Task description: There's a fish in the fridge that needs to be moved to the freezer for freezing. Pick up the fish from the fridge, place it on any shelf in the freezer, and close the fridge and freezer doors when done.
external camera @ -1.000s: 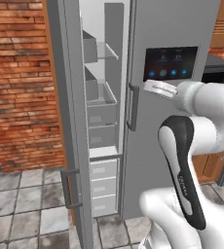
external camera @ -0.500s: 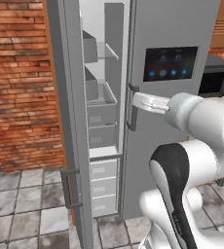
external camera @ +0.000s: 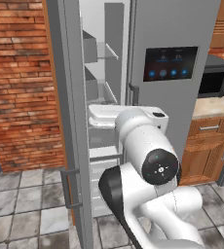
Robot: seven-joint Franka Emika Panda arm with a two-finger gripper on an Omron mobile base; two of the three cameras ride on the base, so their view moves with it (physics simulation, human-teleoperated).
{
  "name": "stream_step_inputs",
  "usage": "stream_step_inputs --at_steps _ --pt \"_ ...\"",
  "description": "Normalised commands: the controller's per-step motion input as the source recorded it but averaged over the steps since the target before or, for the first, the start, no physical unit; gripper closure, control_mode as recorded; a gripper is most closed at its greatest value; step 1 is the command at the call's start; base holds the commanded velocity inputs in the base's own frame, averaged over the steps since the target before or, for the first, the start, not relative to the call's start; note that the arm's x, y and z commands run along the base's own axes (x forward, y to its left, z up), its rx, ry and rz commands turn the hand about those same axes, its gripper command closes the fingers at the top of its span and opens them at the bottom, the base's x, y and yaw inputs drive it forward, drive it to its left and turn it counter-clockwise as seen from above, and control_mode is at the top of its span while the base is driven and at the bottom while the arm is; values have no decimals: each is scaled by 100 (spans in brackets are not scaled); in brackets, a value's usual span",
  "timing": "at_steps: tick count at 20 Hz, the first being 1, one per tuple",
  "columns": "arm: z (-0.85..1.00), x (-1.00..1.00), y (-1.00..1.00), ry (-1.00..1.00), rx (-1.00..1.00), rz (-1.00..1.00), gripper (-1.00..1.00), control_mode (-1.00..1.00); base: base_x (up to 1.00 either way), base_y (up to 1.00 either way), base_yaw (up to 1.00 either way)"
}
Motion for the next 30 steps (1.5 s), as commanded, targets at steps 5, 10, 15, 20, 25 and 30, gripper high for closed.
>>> stream_step_inputs --at_steps 5,10,15,20,25,30 --pt "-16 14 51 -1 -3 -12 -100 -100 0 0 0" --pt "-19 22 39 -7 -1 -17 -100 -100 0 0 0" --pt "-23 13 42 -10 0 -26 -100 -100 0 0 0" --pt "-19 30 40 -2 0 -25 -100 -100 0 0 0" --pt "-8 44 33 0 0 -21 -100 -100 0 0 0" --pt "-8 27 47 -2 -1 -17 -100 -100 0 0 0"
